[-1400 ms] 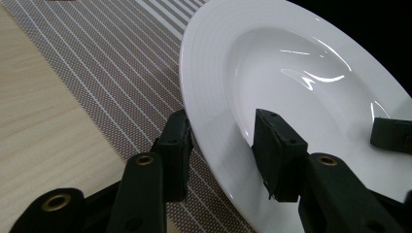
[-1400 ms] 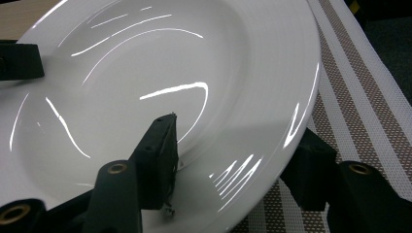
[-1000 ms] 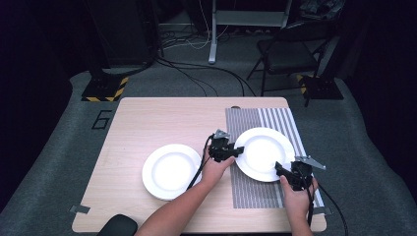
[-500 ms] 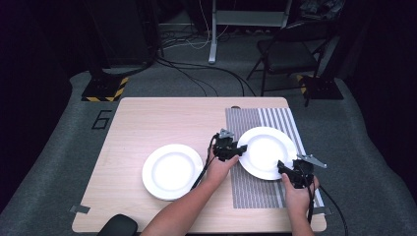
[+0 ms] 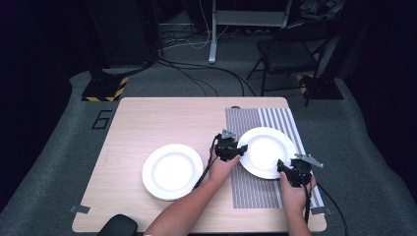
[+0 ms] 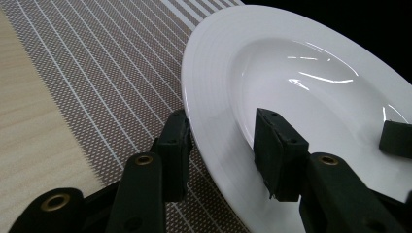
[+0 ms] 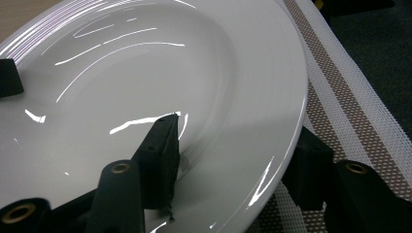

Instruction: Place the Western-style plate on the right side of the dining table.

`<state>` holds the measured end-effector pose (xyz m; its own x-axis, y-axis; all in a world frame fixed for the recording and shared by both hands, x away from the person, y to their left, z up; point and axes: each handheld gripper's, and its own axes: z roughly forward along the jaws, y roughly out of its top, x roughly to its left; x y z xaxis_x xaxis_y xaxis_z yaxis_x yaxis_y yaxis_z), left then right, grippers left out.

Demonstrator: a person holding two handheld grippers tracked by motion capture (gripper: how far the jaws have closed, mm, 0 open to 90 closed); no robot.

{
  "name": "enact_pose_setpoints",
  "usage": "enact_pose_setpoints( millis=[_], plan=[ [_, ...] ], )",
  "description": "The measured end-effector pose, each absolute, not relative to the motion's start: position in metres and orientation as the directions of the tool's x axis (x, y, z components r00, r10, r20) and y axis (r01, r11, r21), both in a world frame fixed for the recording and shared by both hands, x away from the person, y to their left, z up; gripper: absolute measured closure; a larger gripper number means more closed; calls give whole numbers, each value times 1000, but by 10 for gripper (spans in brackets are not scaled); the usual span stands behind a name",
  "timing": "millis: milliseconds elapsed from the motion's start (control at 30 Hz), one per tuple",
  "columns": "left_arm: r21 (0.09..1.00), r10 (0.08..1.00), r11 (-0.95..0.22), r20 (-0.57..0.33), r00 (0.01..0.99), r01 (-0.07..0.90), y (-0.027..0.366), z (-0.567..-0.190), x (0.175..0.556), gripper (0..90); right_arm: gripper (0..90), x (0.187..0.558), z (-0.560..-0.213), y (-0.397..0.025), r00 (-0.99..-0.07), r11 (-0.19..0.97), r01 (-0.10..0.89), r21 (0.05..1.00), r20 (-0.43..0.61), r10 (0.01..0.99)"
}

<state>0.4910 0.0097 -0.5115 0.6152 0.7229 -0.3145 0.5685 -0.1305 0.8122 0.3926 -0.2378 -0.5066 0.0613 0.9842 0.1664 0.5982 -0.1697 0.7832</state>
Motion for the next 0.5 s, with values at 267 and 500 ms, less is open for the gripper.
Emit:
enact_pose_setpoints(
  millis=[267,500],
  plan=[
    [813,728,-155,-290,622,561,6,-514,492,578,441,397,-510,-241,75,-162,617,770,148,986],
    [812,736,-166,-276,618,560,5,-517,493,579,442,399,-513,-240,82,-160,625,764,140,987]
  ],
)
